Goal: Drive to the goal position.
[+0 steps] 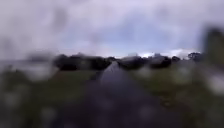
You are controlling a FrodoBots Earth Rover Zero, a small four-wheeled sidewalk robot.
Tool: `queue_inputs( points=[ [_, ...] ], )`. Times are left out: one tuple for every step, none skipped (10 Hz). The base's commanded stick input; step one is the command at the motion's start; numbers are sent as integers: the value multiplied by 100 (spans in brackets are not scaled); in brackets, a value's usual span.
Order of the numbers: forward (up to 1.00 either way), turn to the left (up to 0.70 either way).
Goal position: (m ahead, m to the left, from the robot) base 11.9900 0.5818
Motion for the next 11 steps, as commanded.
queue_inputs(
  points=[
    [70, 0],
    [70, 0],
    [70, 0],
    [70, 0],
    [70, 0],
    [70, 0],
    [70, 0],
    [70, 0],
    [70, 0],
    [70, 0],
    [70, 0]
  ],
)
